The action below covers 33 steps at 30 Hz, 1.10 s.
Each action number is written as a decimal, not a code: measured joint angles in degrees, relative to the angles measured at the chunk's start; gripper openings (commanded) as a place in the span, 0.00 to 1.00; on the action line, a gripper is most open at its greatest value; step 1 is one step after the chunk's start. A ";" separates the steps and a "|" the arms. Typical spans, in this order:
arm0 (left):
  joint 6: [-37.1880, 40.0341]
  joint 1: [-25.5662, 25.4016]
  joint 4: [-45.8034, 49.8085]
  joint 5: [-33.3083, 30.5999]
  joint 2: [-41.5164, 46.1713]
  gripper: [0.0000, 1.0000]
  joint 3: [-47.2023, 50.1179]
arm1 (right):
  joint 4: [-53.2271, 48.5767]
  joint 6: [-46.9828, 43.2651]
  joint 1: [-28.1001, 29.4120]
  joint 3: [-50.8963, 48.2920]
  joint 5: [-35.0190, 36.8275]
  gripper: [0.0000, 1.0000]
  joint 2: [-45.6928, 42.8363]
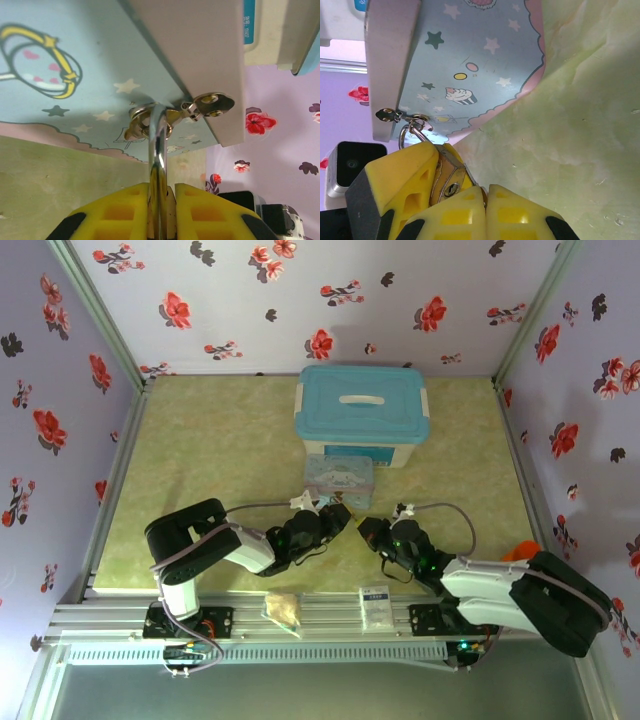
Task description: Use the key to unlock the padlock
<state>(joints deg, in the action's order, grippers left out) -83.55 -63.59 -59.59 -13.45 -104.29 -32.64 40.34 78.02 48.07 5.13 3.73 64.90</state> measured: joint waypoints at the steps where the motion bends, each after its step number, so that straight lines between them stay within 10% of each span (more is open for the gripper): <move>1: 0.00 0.00 0.00 0.04 0.00 0.00 0.00 | 0.57 0.00 0.00 0.04 0.00 0.00 0.42; 33: -0.13 0.39 -0.39 0.59 -0.02 0.00 -0.70 | -7.19 -0.50 0.63 -1.62 1.73 0.00 -11.04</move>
<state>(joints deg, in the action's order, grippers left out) -83.68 -63.20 -59.99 -12.86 -104.31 -33.34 33.15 77.52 48.71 3.51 5.45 53.87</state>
